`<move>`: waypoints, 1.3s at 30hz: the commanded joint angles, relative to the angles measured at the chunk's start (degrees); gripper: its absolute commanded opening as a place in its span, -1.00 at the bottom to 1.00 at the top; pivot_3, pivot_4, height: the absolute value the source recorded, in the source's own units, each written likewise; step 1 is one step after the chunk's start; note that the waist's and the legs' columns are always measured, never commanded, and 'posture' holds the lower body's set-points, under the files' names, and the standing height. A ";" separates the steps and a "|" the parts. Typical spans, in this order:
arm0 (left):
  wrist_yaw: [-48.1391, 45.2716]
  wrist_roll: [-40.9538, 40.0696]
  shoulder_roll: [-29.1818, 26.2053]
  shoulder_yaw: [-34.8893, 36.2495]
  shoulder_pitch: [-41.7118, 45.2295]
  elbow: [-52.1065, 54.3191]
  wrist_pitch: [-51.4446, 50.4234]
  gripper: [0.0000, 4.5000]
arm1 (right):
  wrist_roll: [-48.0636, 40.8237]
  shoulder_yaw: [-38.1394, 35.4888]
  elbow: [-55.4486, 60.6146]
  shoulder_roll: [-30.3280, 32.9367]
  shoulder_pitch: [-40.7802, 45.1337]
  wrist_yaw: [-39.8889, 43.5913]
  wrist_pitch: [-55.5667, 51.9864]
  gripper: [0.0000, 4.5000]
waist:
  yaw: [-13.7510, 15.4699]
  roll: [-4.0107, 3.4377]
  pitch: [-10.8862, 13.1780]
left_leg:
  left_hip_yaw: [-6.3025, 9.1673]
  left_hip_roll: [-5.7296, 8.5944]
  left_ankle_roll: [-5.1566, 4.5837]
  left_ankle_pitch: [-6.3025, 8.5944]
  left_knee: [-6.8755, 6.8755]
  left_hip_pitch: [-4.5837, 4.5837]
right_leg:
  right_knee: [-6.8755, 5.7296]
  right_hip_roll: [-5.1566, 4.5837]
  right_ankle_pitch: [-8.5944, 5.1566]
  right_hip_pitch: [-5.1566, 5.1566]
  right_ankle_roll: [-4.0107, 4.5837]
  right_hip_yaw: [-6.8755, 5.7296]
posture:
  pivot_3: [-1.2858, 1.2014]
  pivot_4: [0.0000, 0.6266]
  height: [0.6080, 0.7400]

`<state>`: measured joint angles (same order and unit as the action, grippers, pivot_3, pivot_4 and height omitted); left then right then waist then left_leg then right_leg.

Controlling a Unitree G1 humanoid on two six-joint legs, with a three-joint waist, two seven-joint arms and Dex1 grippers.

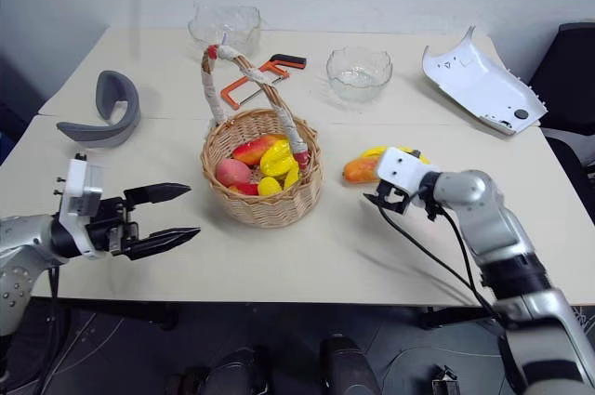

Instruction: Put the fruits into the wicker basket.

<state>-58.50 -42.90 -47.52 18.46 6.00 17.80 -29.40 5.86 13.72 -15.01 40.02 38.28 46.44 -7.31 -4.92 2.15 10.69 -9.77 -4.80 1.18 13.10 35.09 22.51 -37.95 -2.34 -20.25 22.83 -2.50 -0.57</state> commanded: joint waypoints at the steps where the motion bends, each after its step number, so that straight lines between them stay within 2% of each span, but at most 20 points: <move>1: 1.28 -2.00 0.94 1.13 0.70 1.83 -0.77 1.00 | 4.33 2.30 -8.82 -2.45 5.80 -1.74 4.89 0.99 | -0.06 -0.02 0.02 | -0.03 -0.01 0.01 0.01 0.03 0.00 | 0.00 0.02 -0.01 0.00 -0.02 0.04 | 0.03 -0.52 1.00; 5: 1.19 -1.18 1.32 0.53 1.11 1.44 -0.44 1.00 | 6.17 3.44 -17.98 -6.03 10.33 -2.35 7.96 0.99 | -0.04 -0.03 0.03 | -0.06 -0.01 0.01 0.01 0.11 -0.01 | -0.04 0.03 -0.02 0.00 -0.05 0.07 | 0.03 -0.52 1.00; 8: 0.98 -0.35 1.26 0.38 1.14 1.14 0.35 1.00 | 4.91 3.28 -19.65 -6.60 10.91 2.34 6.88 0.73 | -0.02 -0.03 0.03 | -0.06 -0.01 -0.01 0.00 0.18 -0.10 | -0.08 0.03 0.00 -0.11 -0.09 0.09 | 0.03 -0.52 1.00; 12: 1.13 -0.05 1.47 1.15 0.53 1.08 1.09 1.00 | 2.64 0.86 -15.92 -4.66 9.96 6.06 6.99 0.15 | 0.03 -0.03 0.03 | -0.04 -0.01 -0.03 0.01 0.19 -0.21 | -0.11 0.02 0.01 -0.24 -0.10 0.07 | 0.03 -0.52 1.00; 18: 1.42 0.71 2.55 1.81 -0.39 0.50 2.97 1.00 | -4.12 -3.94 0.25 2.72 4.10 15.28 4.85 0.11 | 0.28 -0.14 0.09 | -0.02 -0.01 -0.05 0.04 0.13 -0.15 | -0.07 -0.01 0.01 -0.20 -0.10 0.06 | 0.03 -0.52 1.00; 21: 1.06 1.87 3.17 2.35 -0.39 -0.63 5.51 1.00 | -13.39 -6.53 12.31 7.30 0.34 24.07 -4.44 0.11 | 0.42 -0.15 0.10 | 0.00 -0.02 -0.05 0.06 0.11 -0.14 | -0.03 0.00 0.01 -0.20 -0.11 0.05 | 0.03 -0.52 1.00; 23: 0.83 1.67 3.25 2.46 -0.41 -1.23 5.54 1.00 | -18.01 -8.26 16.47 7.47 1.28 24.74 -12.48 0.11 | 0.02 -0.15 0.10 | 0.00 -0.03 -0.05 0.08 0.11 -0.16 | -0.02 0.00 0.01 -0.21 -0.10 0.05 | 0.03 -0.52 1.00; 27: 1.39 1.25 4.16 2.56 0.25 -2.50 5.45 1.00 | -19.61 -10.20 11.55 0.37 10.97 16.90 -18.74 0.11 | -1.02 -0.16 0.12 | -0.02 -0.04 -0.09 0.07 0.11 -0.31 | -0.16 0.01 0.11 -0.21 -0.01 0.12 | 0.03 -0.52 1.00; 29: 1.58 1.29 4.61 2.48 0.61 -3.08 5.48 1.00 | -18.70 -9.49 6.92 -3.12 14.88 15.22 -16.94 0.11 | -1.26 -0.14 0.12 | 0.04 -0.04 -0.19 0.01 0.10 -0.31 | -0.21 0.02 0.20 -0.18 0.11 0.05 | 0.03 -0.52 1.00; 39: 2.29 -0.05 5.84 4.92 1.27 -3.82 5.49 1.00 | -21.71 -9.39 -16.84 -21.92 30.99 18.24 -8.24 0.11 | -1.40 -0.15 0.13 | 0.04 -0.03 -0.13 -0.11 0.09 0.02 | -0.31 0.01 0.24 0.14 0.11 0.02 | 0.03 -0.52 1.00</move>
<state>-56.31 -41.84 -41.17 21.48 6.89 12.97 -24.72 -14.43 5.44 -30.57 18.93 67.13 63.60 -17.43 -6.32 2.00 10.82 -9.73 -4.83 1.06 12.99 35.18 22.64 -38.33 -2.33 -20.02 23.11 -2.40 -0.55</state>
